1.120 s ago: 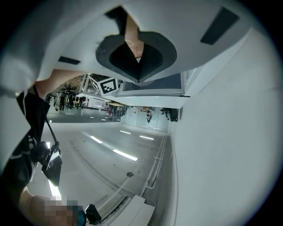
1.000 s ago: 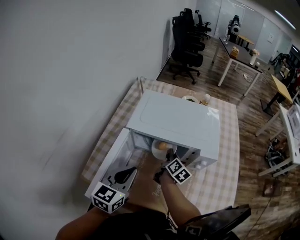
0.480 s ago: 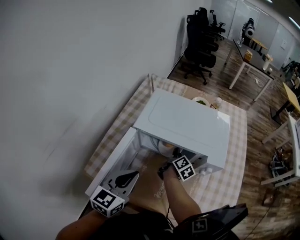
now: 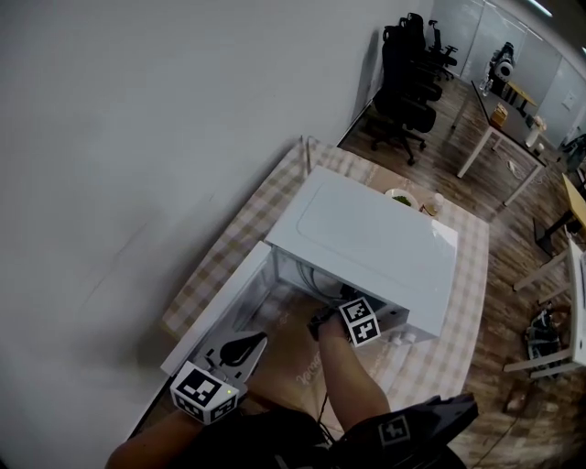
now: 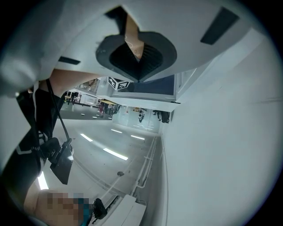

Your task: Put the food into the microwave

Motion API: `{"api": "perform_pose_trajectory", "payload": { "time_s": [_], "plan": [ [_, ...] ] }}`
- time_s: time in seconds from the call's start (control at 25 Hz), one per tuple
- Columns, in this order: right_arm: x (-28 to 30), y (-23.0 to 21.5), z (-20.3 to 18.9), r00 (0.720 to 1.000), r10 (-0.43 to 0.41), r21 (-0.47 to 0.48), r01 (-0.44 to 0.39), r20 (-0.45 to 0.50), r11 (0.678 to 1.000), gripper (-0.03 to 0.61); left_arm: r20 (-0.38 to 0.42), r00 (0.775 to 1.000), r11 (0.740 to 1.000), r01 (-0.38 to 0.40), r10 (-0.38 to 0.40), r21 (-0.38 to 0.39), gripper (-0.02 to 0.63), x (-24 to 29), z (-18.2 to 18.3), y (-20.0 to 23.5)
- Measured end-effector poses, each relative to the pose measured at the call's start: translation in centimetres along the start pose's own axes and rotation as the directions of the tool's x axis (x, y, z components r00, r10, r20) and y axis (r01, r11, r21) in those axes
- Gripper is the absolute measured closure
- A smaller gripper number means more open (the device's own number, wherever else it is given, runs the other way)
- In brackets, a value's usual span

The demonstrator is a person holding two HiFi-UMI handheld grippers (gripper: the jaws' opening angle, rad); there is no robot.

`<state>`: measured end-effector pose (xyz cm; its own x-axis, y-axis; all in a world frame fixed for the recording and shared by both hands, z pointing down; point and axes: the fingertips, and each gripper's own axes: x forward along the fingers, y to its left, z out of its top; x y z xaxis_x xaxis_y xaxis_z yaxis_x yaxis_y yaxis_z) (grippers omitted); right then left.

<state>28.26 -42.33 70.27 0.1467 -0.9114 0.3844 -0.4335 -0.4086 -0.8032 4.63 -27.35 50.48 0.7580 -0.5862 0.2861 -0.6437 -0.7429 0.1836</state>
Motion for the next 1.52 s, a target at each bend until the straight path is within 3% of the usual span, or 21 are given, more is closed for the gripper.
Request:
{"api": "perform_pose_trajectory", "payload": {
  "time_s": [0.24,0.52,0.8,1.04,1.24,1.44,1.52],
  "plan": [
    [0.6,0.3,0.1,0.999,-0.031,-0.115,0.029,-0.015,0.993,0.541,0.009,1.0,1.0,-0.021,0.021,-0.02,0.606,-0.6,0.1,0.2],
    [0.6,0.9,0.2,0.998,-0.064,-0.327,0.056,-0.016,0.944,0.526,0.059,0.998,1.0,-0.027,0.027,-0.006,0.606,-1.3,1.6,-0.2],
    [0.2,0.7,-0.1,0.997,-0.081,-0.462,0.066,-0.013,0.885,0.498,0.038,0.999,0.999,-0.033,0.034,-0.021,0.606,-1.5,0.4,0.2],
    [-0.4,0.3,0.2,0.995,-0.098,-0.521,0.078,-0.011,0.85,0.483,0.067,0.997,0.998,-0.052,0.05,0.025,0.606,-1.9,1.3,-0.1],
    [-0.7,-0.1,0.0,0.993,-0.121,-0.521,0.099,-0.007,0.848,0.464,0.073,0.997,0.999,-0.036,0.034,0.029,0.606,-2.0,1.1,-0.4],
    [-0.5,0.2,0.0,0.991,-0.131,-0.581,0.112,0.01,0.806,0.456,0.017,0.999,0.994,-0.029,0.028,0.105,0.606,-1.5,-0.1,-0.9],
    [-0.6,0.3,0.1,0.991,-0.135,-0.584,0.121,0.019,0.803,0.454,0.021,1.0,0.996,-0.009,0.007,0.092,0.606,-1.4,-0.1,-1.3]
  ]
}}
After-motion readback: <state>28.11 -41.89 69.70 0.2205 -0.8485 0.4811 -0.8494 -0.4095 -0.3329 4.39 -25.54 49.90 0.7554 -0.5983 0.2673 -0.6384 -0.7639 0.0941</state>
